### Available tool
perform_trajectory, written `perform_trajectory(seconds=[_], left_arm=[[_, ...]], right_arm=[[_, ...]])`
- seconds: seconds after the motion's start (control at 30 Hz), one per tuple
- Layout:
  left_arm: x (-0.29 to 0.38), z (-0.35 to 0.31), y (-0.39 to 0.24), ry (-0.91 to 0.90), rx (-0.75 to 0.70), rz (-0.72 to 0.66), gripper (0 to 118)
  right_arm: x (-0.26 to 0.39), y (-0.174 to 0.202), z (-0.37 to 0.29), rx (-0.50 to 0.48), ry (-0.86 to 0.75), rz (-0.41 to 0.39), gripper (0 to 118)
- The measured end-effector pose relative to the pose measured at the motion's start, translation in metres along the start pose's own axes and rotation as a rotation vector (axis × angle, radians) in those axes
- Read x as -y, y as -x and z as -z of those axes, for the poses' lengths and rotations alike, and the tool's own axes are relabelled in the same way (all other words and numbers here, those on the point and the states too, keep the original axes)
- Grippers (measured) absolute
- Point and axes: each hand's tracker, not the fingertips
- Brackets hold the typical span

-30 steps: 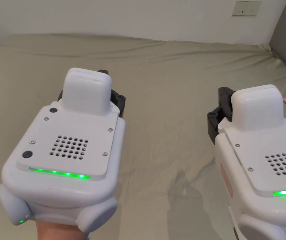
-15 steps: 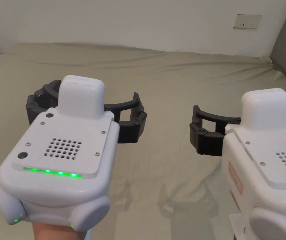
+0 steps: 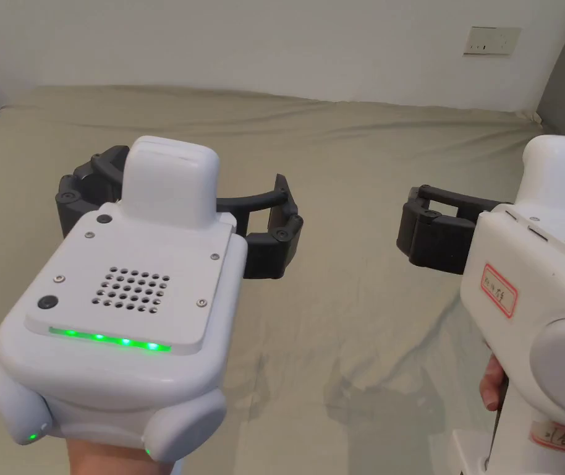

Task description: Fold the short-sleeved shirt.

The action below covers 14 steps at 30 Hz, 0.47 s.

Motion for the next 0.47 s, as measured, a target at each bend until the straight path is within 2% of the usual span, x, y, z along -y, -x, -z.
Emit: perform_trajectory(seconds=[0.4,0.47], left_arm=[[0.002,0.001,-0.002,0.003,0.002,0.010,118],[0.003,0.001,-0.002,0.007,0.000,0.010,118]], right_arm=[[0.011,-0.004,0.005,0.001,0.002,0.022,116],[0.013,-0.002,0.008,0.023,0.022,-0.001,116]])
